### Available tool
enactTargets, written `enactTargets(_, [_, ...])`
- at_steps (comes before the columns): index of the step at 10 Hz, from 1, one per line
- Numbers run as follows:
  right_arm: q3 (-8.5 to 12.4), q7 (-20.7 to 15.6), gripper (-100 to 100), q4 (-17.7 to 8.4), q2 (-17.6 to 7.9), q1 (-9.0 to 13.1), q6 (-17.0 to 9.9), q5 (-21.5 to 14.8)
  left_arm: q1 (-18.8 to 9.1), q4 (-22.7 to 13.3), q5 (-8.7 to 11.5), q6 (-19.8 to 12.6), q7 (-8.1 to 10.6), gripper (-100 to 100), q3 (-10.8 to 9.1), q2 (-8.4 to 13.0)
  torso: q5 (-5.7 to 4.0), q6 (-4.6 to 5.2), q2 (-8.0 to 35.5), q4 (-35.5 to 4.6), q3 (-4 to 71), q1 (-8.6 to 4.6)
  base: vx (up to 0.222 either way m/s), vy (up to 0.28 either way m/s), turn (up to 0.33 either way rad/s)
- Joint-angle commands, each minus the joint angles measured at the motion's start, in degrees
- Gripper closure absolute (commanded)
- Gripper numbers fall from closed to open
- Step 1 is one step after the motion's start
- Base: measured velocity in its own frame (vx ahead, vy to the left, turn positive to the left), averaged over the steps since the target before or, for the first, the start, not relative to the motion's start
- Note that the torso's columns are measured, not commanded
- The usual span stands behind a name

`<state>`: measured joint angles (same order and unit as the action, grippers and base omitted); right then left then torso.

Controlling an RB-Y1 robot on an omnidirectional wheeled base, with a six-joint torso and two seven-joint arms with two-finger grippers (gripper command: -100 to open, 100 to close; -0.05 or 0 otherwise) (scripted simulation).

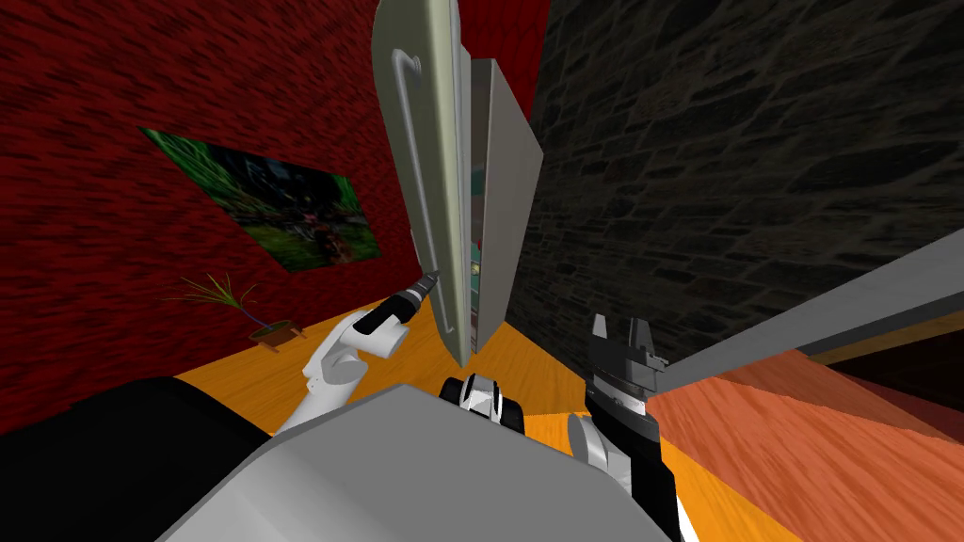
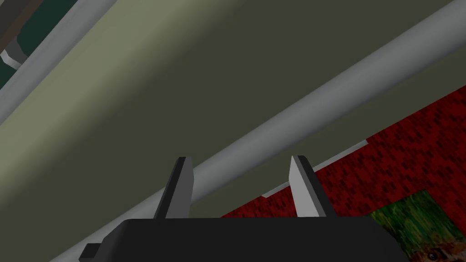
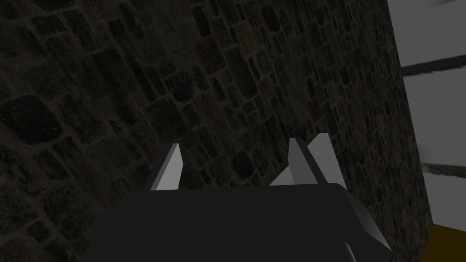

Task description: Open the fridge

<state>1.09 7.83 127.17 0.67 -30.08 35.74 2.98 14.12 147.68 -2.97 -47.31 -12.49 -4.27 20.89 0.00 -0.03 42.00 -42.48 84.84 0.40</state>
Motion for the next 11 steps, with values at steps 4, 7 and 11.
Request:
enactTargets(4, [0.0, 0.0, 0, 0.0, 0.0, 0.0, 0.0, 0.0, -0.8, 1.3, 3.2, 1.2, -0.25, 100, 1.99, 2.4, -0.05, -0.03, -0.2, -0.1, 0.2, 0.19, -0.148, 0.252, -0.070])
enactTargets(7, [0.0, 0.0, 0, 0.0, 0.0, 0.0, 0.0, 0.0, -1.1, 2.2, 6.0, 2.1, -0.66, 100, 4.13, 4.5, -0.02, 0.00, 0.2, -0.1, -0.1, -0.03, -0.165, 0.307, -0.086])
enactTargets(11, [0.0, 0.0, 0, 0.0, 0.0, 0.0, 0.0, 0.0, -1.1, 2.0, 7.5, 2.2, -1.15, 100, 5.81, 5.7, -0.10, 0.19, 0.0, 0.2, 0.0, -0.68, -0.097, 0.220, -0.074])
